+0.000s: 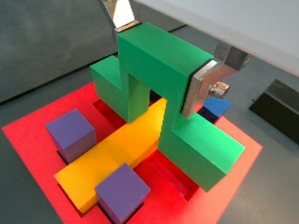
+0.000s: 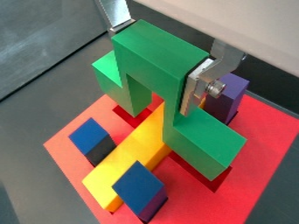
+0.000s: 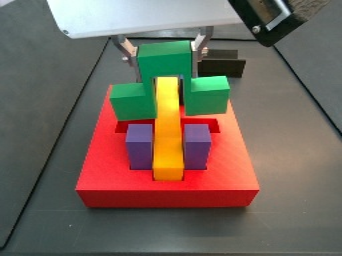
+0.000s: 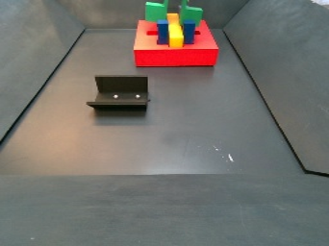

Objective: Pick up the green object. Move up. Move to above the board. Insert the green object.
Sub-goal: Insert the green object.

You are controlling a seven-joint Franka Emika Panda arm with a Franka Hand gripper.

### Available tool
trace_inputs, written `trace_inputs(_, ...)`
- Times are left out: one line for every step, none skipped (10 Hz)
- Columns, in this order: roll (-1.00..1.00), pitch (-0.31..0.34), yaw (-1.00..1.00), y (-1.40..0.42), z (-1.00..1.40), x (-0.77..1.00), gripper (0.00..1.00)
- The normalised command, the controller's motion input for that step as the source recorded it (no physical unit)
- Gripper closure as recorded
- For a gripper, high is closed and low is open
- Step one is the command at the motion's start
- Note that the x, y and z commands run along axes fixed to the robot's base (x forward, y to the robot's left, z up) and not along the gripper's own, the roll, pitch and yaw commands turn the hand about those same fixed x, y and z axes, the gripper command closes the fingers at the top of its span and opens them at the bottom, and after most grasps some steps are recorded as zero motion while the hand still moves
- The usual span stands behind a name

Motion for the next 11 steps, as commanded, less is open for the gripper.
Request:
trace_inputs(0.16, 0.000, 0.12, -0.03, -0.07, 0.00, 1.00)
trace_inputs(0.15, 0.000, 0.13, -0.05, -0.09, 0.00, 1.00)
trace_inputs(0.14, 0.009, 0.11, -0.07, -0.13, 0.10, 1.00)
trace_inputs(0.14, 0.044, 0.07, -0.08, -0.17, 0.15, 1.00)
trace_inputs(0.14, 0.080, 0.02, -0.11, -0.19, 0.22, 1.00)
trace_inputs(0.14, 0.133, 0.00, -0.12, -0.23, 0.30, 1.00)
trace_inputs(0.25, 0.246, -0.03, -0.10, -0.29, 0.25, 1.00)
trace_inputs(0.19, 0.283, -0.06, 0.00, -0.21, 0.19, 1.00)
trace_inputs(0.07, 0.180, 0.00, 0.00, -0.08, 0.22, 1.00)
trace_inputs(0.03, 0.144, 0.00, 0.00, -0.09, 0.19, 1.00)
trace_inputs(0.01, 0.170, -0.03, 0.00, -0.09, 0.13, 1.00)
